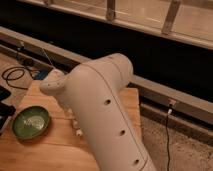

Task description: Place the bottle in the ceramic bowl

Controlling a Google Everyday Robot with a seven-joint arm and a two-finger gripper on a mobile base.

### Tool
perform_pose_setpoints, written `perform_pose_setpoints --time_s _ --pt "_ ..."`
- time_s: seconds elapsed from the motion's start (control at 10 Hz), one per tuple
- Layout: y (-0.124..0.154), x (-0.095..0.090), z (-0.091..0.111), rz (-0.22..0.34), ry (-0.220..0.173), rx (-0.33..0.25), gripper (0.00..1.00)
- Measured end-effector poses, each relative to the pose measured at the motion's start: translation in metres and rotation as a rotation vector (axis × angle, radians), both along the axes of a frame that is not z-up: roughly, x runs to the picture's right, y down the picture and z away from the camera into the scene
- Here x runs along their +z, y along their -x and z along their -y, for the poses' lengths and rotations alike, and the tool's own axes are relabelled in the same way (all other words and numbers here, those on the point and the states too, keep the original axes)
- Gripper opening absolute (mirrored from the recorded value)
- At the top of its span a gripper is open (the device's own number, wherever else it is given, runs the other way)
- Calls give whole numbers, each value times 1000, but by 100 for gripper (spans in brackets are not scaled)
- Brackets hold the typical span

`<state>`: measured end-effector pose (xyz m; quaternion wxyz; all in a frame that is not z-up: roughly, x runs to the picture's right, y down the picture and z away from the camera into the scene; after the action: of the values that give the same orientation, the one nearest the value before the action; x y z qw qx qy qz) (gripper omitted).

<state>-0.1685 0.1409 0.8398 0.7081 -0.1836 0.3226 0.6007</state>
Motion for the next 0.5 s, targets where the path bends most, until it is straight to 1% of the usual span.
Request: perform_pose_setpoints --time_s 0.3,0.4,0.5 --pt "-21 7 -6 26 18 87 65" --pt "-32 9 -9 39 26 128 65" --pt "-41 12 -10 40 32 153 65"
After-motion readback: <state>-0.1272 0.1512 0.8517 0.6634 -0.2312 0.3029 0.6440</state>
